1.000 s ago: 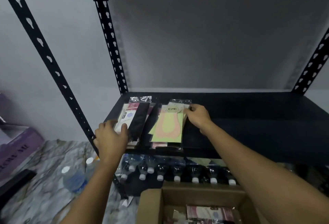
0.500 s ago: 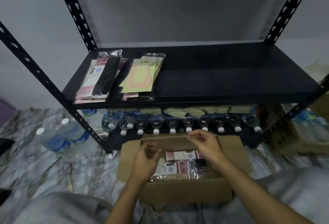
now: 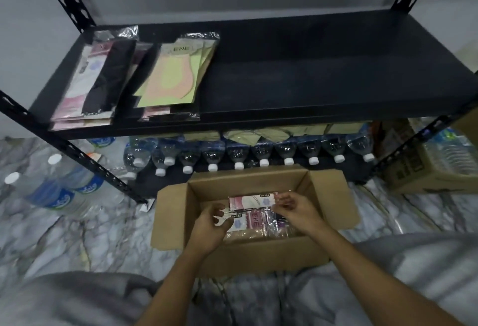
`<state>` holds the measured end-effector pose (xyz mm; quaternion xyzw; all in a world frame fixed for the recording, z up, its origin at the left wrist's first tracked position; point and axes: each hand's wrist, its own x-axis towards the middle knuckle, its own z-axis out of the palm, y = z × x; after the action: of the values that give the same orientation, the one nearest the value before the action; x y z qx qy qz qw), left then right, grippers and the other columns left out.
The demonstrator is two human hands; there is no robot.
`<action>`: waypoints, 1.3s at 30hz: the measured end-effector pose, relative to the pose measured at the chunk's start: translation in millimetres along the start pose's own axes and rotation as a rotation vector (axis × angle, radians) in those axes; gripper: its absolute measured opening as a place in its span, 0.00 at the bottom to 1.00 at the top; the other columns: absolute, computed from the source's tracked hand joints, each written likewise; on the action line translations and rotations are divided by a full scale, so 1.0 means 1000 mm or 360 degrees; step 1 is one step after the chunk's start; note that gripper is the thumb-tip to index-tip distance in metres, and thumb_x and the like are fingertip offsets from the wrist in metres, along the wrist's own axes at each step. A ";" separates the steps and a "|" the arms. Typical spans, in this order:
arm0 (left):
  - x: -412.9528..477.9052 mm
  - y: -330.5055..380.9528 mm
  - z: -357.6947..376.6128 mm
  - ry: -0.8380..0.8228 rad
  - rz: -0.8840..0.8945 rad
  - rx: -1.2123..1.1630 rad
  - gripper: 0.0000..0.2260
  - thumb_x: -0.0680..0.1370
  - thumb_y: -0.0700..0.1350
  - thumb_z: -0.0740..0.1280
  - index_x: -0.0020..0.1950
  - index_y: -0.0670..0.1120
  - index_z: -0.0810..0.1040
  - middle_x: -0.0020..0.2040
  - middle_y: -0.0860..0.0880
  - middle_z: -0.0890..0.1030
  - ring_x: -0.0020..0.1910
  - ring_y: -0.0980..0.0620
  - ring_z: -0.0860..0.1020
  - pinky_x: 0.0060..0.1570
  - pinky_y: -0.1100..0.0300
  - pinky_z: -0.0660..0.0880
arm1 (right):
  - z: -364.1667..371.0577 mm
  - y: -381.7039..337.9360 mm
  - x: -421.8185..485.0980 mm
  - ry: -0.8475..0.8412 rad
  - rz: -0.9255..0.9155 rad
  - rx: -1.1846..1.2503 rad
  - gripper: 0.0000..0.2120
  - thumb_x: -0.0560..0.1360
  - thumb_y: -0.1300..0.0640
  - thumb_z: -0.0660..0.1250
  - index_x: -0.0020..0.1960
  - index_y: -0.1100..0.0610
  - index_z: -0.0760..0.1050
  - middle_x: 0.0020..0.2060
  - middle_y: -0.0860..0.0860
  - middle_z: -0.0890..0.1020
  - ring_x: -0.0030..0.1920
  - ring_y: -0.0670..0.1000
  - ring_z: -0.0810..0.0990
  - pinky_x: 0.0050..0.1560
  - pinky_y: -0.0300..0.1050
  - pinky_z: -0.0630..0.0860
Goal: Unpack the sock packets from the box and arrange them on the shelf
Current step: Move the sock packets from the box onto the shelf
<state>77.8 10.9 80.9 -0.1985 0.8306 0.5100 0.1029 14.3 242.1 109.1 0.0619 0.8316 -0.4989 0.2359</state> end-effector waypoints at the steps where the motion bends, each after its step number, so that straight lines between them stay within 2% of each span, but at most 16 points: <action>1: 0.006 -0.004 0.002 -0.0023 -0.0004 0.0026 0.14 0.73 0.43 0.74 0.56 0.49 0.76 0.45 0.52 0.78 0.42 0.56 0.75 0.46 0.60 0.74 | 0.000 0.006 0.005 0.0010 0.0018 -0.0021 0.12 0.70 0.61 0.74 0.51 0.55 0.77 0.50 0.57 0.82 0.50 0.53 0.81 0.51 0.44 0.79; 3: 0.018 -0.013 0.006 -0.0054 -0.0007 0.0072 0.14 0.73 0.42 0.74 0.56 0.48 0.76 0.45 0.52 0.77 0.41 0.57 0.74 0.46 0.62 0.72 | 0.000 0.018 0.015 0.0018 0.0042 -0.0090 0.11 0.70 0.62 0.74 0.50 0.54 0.77 0.49 0.58 0.82 0.51 0.55 0.82 0.56 0.51 0.79; 6: 0.039 -0.027 0.013 -0.0067 -0.0047 0.0171 0.16 0.72 0.41 0.74 0.58 0.45 0.76 0.47 0.51 0.78 0.44 0.56 0.75 0.47 0.64 0.69 | 0.002 0.031 0.033 0.0030 0.0082 -0.0188 0.11 0.70 0.62 0.73 0.51 0.54 0.77 0.48 0.54 0.83 0.51 0.52 0.81 0.59 0.52 0.78; 10: 0.073 -0.044 0.026 -0.0169 -0.0104 0.0363 0.20 0.71 0.39 0.74 0.63 0.42 0.76 0.54 0.47 0.79 0.53 0.50 0.77 0.52 0.63 0.71 | 0.004 0.047 0.064 0.0032 0.0154 -0.0362 0.14 0.71 0.64 0.72 0.57 0.59 0.77 0.52 0.54 0.83 0.53 0.53 0.81 0.58 0.44 0.76; 12: 0.087 -0.053 0.034 -0.0221 -0.0157 0.0456 0.22 0.71 0.40 0.74 0.64 0.42 0.75 0.58 0.44 0.79 0.57 0.45 0.78 0.56 0.58 0.74 | 0.005 0.057 0.077 0.0010 0.0220 -0.0439 0.17 0.71 0.64 0.72 0.60 0.60 0.76 0.54 0.55 0.82 0.53 0.52 0.80 0.57 0.40 0.74; 14: 0.097 -0.059 0.042 -0.0322 -0.0193 0.0601 0.24 0.72 0.44 0.74 0.66 0.42 0.74 0.62 0.41 0.78 0.60 0.42 0.77 0.59 0.53 0.74 | 0.007 0.066 0.085 -0.0010 0.0285 -0.0519 0.18 0.72 0.64 0.71 0.61 0.60 0.76 0.55 0.55 0.82 0.50 0.49 0.78 0.53 0.36 0.71; 19: 0.111 -0.074 0.057 -0.0459 -0.0140 0.1152 0.31 0.72 0.57 0.70 0.73 0.52 0.66 0.73 0.48 0.67 0.71 0.44 0.67 0.70 0.47 0.63 | 0.009 0.078 0.094 -0.0020 0.0379 -0.0584 0.20 0.73 0.66 0.70 0.64 0.62 0.74 0.58 0.58 0.80 0.53 0.52 0.79 0.46 0.31 0.67; 21: 0.115 -0.079 0.060 -0.0498 -0.0120 0.1273 0.31 0.71 0.56 0.71 0.72 0.54 0.66 0.73 0.49 0.67 0.71 0.45 0.66 0.69 0.43 0.63 | 0.009 0.082 0.098 -0.0007 0.0388 -0.0604 0.19 0.72 0.65 0.70 0.62 0.61 0.75 0.57 0.58 0.81 0.51 0.51 0.78 0.46 0.30 0.67; 24: 0.117 -0.081 0.063 -0.0500 -0.0055 0.1376 0.31 0.70 0.54 0.73 0.71 0.52 0.67 0.73 0.48 0.67 0.71 0.45 0.65 0.67 0.44 0.63 | 0.010 0.087 0.098 0.0003 0.0402 -0.0624 0.17 0.71 0.65 0.70 0.60 0.61 0.76 0.55 0.58 0.82 0.54 0.53 0.80 0.48 0.31 0.67; 27: 0.115 -0.078 0.061 -0.0471 -0.0001 0.1391 0.29 0.70 0.54 0.74 0.69 0.52 0.70 0.73 0.48 0.67 0.71 0.46 0.65 0.68 0.46 0.60 | 0.009 0.085 0.097 0.0033 0.0368 -0.0630 0.16 0.71 0.65 0.70 0.58 0.61 0.77 0.52 0.58 0.83 0.50 0.52 0.80 0.49 0.33 0.69; 32: 0.113 -0.074 0.051 -0.0568 -0.0013 0.1262 0.26 0.71 0.56 0.73 0.68 0.53 0.73 0.74 0.49 0.66 0.73 0.46 0.62 0.69 0.45 0.58 | 0.008 0.075 0.097 0.0082 0.0347 -0.0590 0.15 0.72 0.64 0.69 0.58 0.62 0.78 0.47 0.56 0.84 0.45 0.48 0.78 0.45 0.32 0.68; 34: 0.111 -0.072 0.049 -0.0559 -0.0026 0.1148 0.23 0.73 0.56 0.72 0.66 0.52 0.74 0.70 0.50 0.71 0.71 0.46 0.65 0.69 0.46 0.59 | 0.008 0.072 0.096 0.0084 0.0335 -0.0573 0.14 0.73 0.63 0.69 0.58 0.62 0.78 0.50 0.57 0.84 0.46 0.50 0.79 0.46 0.33 0.69; 39: 0.109 -0.072 0.043 -0.0621 -0.0112 0.0992 0.19 0.72 0.47 0.72 0.62 0.52 0.76 0.63 0.50 0.79 0.64 0.46 0.75 0.66 0.48 0.68 | 0.006 0.070 0.092 0.0087 0.0343 -0.0523 0.14 0.74 0.63 0.69 0.59 0.62 0.78 0.53 0.58 0.83 0.52 0.53 0.81 0.50 0.35 0.70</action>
<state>9.7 -4.4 -37.3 -0.0850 0.9036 0.2570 0.3321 -41.0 259.3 9.4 0.1249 0.8965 -0.3265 0.2723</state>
